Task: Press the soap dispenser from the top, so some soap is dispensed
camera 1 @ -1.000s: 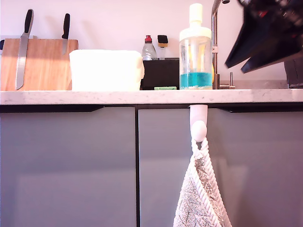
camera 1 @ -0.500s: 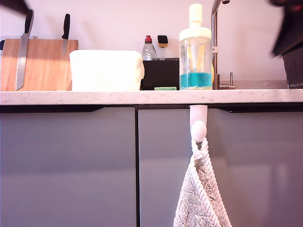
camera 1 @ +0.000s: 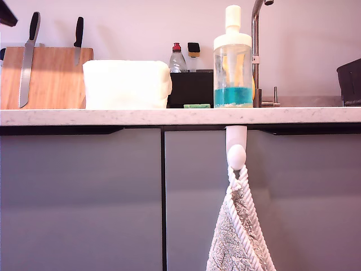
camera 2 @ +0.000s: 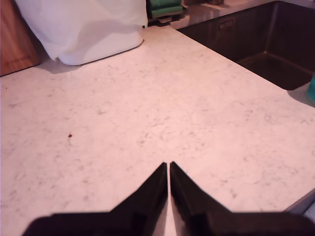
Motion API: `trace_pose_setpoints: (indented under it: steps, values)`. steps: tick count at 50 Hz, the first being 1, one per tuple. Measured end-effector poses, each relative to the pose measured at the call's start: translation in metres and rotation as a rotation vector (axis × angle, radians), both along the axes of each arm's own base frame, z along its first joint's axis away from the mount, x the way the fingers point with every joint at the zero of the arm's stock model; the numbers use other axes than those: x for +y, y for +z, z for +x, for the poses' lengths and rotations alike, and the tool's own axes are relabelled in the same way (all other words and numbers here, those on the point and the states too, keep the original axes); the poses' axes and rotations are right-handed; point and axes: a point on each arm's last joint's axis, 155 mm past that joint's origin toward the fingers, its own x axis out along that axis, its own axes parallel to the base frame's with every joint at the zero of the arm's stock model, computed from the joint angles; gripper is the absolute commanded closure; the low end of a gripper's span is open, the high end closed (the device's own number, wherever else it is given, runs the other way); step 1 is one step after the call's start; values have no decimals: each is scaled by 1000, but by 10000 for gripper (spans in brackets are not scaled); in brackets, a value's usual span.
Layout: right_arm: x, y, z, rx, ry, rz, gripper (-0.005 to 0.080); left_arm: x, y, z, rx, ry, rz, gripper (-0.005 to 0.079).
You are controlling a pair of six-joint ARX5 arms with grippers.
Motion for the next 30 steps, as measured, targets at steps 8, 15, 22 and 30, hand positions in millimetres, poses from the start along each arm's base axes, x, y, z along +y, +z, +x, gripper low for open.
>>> trace_pose_setpoints:
  steps: [8, 15, 22, 30]
  values:
    - [-8, -7, -6, -22, -21, 9, 657, 7, -10, -5, -27, 37, -34, 766]
    - [-9, -19, -9, -44, -22, 13, 657, 22, -13, -6, -69, 121, -31, 766]
    - [-8, -20, -18, -99, -22, 20, 657, 37, -24, -12, -86, 204, -29, 766]
    - [-4, -4, -31, -196, -13, 58, 657, 45, -26, -22, -126, 254, -71, 766]
